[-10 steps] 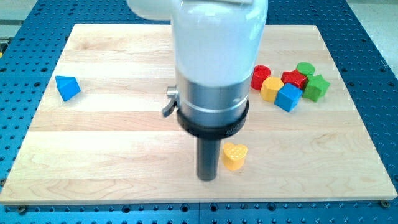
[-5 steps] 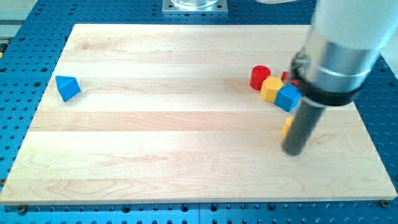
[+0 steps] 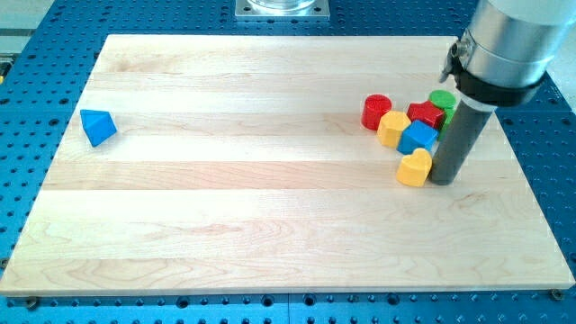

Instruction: Push the yellow heart into the yellow hexagon

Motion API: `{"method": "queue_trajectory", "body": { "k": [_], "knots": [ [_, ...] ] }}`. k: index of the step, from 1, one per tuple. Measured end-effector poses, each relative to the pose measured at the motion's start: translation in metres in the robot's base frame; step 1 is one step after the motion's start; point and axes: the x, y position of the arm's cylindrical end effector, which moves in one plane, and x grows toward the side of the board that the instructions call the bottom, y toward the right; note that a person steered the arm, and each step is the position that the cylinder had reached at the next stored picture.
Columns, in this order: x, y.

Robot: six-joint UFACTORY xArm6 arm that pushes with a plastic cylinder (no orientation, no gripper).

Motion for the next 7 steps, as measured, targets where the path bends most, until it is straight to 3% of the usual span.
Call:
{"method": "queue_trajectory", "body": {
  "k": [1,4,7],
  "knots": [
    [0.027,-0.024],
    [-0.007,-0.096],
    [-0.037,-0.096]
  ]
}}
